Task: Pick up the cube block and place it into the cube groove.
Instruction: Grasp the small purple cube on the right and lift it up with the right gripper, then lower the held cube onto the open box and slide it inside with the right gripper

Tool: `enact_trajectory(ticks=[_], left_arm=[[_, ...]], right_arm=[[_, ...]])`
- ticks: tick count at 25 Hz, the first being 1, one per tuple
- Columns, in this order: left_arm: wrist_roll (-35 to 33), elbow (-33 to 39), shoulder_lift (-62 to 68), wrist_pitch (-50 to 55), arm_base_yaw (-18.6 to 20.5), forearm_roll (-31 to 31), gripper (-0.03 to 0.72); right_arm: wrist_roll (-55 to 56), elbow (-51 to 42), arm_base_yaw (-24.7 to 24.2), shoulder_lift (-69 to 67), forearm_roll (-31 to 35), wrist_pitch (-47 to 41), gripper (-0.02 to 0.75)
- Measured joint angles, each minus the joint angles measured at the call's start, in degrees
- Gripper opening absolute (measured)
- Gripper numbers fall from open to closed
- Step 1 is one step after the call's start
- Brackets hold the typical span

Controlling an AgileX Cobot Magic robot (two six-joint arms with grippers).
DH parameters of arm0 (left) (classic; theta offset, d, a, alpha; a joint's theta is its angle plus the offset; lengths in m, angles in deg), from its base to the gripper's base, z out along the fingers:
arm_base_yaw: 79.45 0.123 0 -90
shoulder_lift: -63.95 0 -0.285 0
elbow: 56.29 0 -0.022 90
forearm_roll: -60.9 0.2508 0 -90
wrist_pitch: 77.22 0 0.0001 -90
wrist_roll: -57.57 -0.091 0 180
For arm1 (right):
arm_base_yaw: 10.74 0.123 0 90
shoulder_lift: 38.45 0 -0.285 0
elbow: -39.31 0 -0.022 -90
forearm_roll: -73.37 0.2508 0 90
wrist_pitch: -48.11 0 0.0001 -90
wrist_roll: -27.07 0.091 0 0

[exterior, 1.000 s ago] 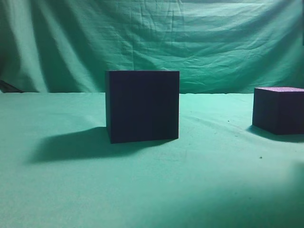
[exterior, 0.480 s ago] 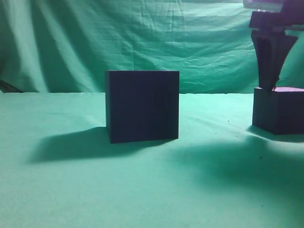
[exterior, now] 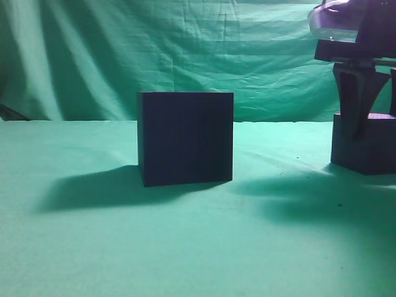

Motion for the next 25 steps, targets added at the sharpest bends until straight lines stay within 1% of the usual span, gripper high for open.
enact_trajectory(ticks=[3,5,8,11,14,21,25], left_arm=[[0.0,0.0,0.0,0.0,0.0,0.0,0.0],[0.0,0.0,0.0,0.0,0.0,0.0,0.0],[0.0,0.0,0.0,0.0,0.0,0.0,0.0],[0.0,0.0,0.0,0.0,0.0,0.0,0.0],[0.0,0.0,0.0,0.0,0.0,0.0,0.0],[0.0,0.0,0.0,0.0,0.0,0.0,0.0],[0.0,0.0,0.0,0.0,0.0,0.0,0.0]], right_arm=[[0.11,1.88,0.0,-0.23,0.35,-2.41,0.433],[0.11,5.0,0.22,-0.23,0.47,-5.44,0.433],[0.11,10.31,2.22,0.14,0.56,-10.27,0.433],[1.21,15.33,5.87,1.05,0.56,-14.57,0.433],[3.51,18.57,10.51,1.56,0.7,-16.52,0.433],[10.39,19.25,20.11,1.56,0.83,-16.78,0.433],[13.39,19.25,23.77,1.56,0.83,-14.99,0.433]])
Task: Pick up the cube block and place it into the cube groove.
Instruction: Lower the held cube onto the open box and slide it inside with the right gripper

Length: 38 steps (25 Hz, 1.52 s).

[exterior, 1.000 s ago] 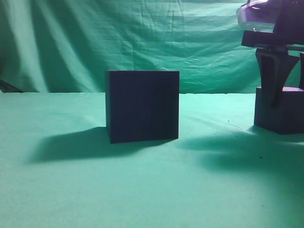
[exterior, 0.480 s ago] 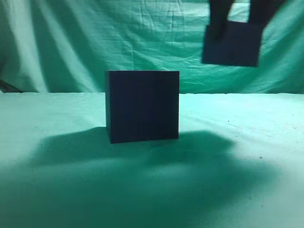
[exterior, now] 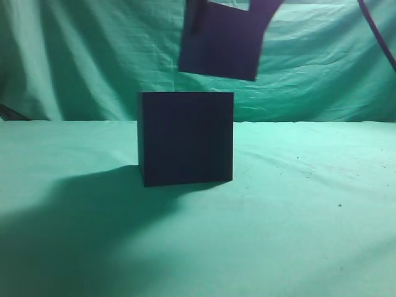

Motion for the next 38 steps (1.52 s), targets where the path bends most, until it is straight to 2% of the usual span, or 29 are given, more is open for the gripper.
enact_trajectory(ticks=[4,14,27,38], left_arm=[[0.0,0.0,0.0,0.0,0.0,0.0,0.0],[0.0,0.0,0.0,0.0,0.0,0.0,0.0],[0.0,0.0,0.0,0.0,0.0,0.0,0.0],[0.0,0.0,0.0,0.0,0.0,0.0,0.0]], right_arm=[[3.19,0.0,2.34,0.0,0.0,3.02,0.433],[11.46,0.0,2.6,-0.1,-2.0,7.35,0.433],[11.95,0.25,2.6,-3.72,-2.72,9.27,0.433],[11.04,0.59,2.6,-3.72,-2.82,6.92,0.433]])
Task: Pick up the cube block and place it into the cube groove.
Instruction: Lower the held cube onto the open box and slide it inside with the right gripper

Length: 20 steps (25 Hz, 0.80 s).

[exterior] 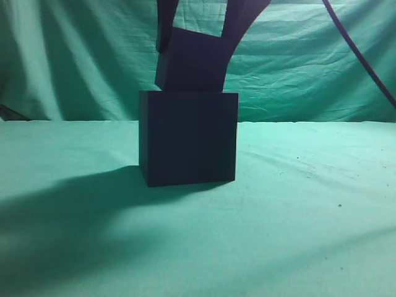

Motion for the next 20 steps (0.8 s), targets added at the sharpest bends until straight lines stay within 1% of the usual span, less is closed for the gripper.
enact_trajectory(ticks=[6,11,20], left_arm=[[0.0,0.0,0.0,0.0,0.0,0.0,0.0],[0.0,0.0,0.0,0.0,0.0,0.0,0.0],[0.0,0.0,0.0,0.0,0.0,0.0,0.0]], right_arm=[[-0.42,0.0,0.0,0.0,-0.11,-0.9,0.433],[-1.66,0.0,0.0,-0.23,-0.11,-4.93,0.433],[-4.44,0.0,0.0,-0.23,-0.11,-5.53,0.433]])
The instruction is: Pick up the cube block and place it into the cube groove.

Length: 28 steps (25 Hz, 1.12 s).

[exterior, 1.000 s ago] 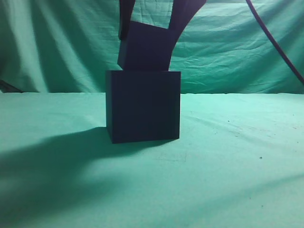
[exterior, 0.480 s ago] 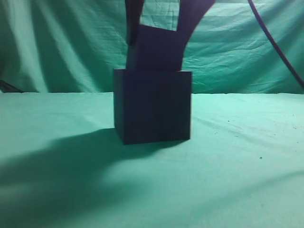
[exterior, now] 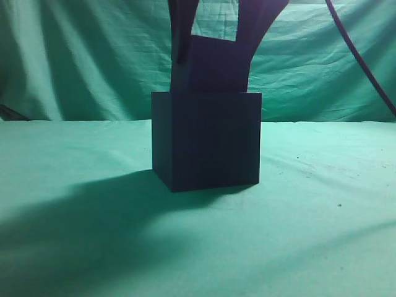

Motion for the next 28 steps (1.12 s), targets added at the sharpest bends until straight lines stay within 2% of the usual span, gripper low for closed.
enact_trajectory(ticks=[9,10,13,18,20,24,27,28], left_arm=[[0.0,0.0,0.0,0.0,0.0,0.0,0.0],[0.0,0.0,0.0,0.0,0.0,0.0,0.0],[0.0,0.0,0.0,0.0,0.0,0.0,0.0],[0.0,0.0,0.0,0.0,0.0,0.0,0.0],[0.0,0.0,0.0,0.0,0.0,0.0,0.0],[0.0,0.0,0.0,0.0,0.0,0.0,0.0],[0.0,0.0,0.0,0.0,0.0,0.0,0.0],[0.0,0.0,0.0,0.0,0.0,0.0,0.0]], right_arm=[[-0.22,0.0,0.0,0.0,0.0,-0.36,0.433],[-0.22,0.0,0.0,0.0,0.0,-0.53,0.484],[-0.22,0.0,0.0,0.0,0.0,-0.61,0.571],[-0.22,1.77,0.0,0.0,-0.83,-2.68,0.567],[-0.22,4.8,0.0,0.0,-2.23,-6.07,0.432],[-0.25,12.18,0.0,0.61,-8.26,-11.09,0.108],[-0.25,13.95,0.0,4.83,-11.06,-11.7,0.0],[-0.25,14.11,0.0,7.04,-11.49,-12.04,0.0]])
